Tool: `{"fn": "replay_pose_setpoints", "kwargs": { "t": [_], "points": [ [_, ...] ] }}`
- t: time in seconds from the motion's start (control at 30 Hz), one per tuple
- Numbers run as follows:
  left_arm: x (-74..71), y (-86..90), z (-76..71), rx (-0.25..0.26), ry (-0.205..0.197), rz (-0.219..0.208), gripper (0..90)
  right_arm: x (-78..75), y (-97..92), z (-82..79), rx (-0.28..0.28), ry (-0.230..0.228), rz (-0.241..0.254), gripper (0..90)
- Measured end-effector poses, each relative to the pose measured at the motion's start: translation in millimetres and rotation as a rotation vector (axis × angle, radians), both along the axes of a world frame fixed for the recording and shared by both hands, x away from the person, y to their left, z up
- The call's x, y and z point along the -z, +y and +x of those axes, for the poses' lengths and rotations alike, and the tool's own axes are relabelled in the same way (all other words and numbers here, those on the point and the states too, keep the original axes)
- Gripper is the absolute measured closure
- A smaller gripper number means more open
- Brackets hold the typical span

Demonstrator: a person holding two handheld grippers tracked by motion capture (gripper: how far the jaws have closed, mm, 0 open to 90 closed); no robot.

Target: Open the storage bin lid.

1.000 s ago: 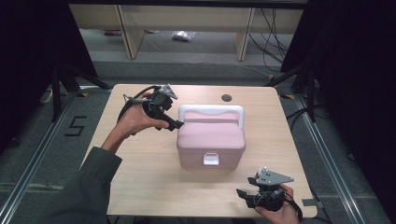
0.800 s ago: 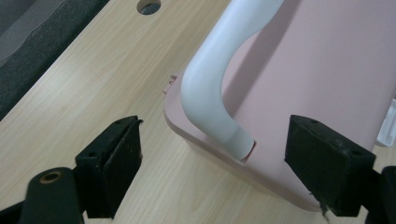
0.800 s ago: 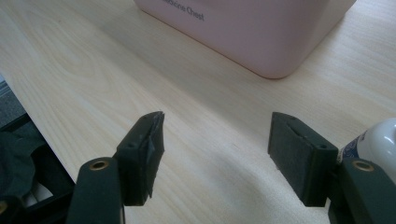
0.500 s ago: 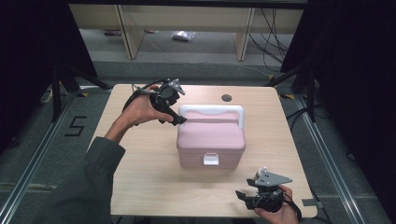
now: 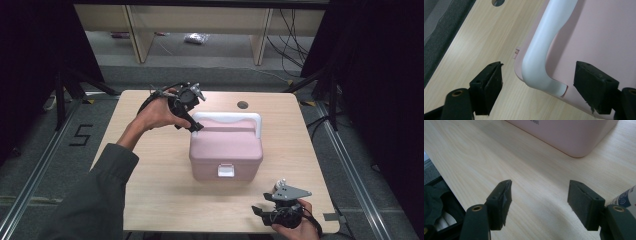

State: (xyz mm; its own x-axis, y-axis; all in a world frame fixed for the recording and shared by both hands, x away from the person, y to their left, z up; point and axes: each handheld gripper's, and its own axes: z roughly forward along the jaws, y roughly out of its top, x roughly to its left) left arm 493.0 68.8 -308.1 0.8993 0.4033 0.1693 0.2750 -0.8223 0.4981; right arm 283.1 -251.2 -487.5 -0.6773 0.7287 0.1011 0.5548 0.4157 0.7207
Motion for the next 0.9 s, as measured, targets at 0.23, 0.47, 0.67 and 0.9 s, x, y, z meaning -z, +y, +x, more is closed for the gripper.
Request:
{"fn": "replay_pose_setpoints", "kwargs": {
  "t": [0.23,0.47,0.67,0.9],
  "points": [
    [0.8,-7.0,9.3,0.025,0.017,0.029,28.5,-0.7,-0.5,0.8,-0.013,-0.02,-0.009,37.0],
    [2.3,-16.0,13.1,0.06,0.013,0.083,37.7,-0.4,-0.1,0.6,-0.017,-0.018,-0.01,37.0],
    [0.3,-25.5,16.7,0.098,0.02,0.114,46.4,-0.1,0.8,0.2,-0.023,-0.011,-0.006,37.0],
    [1.2,-32.0,19.3,0.134,0.029,0.142,59.6,-0.2,1.5,-1.1,-0.015,0.006,-0.001,36.9]
  ]
}}
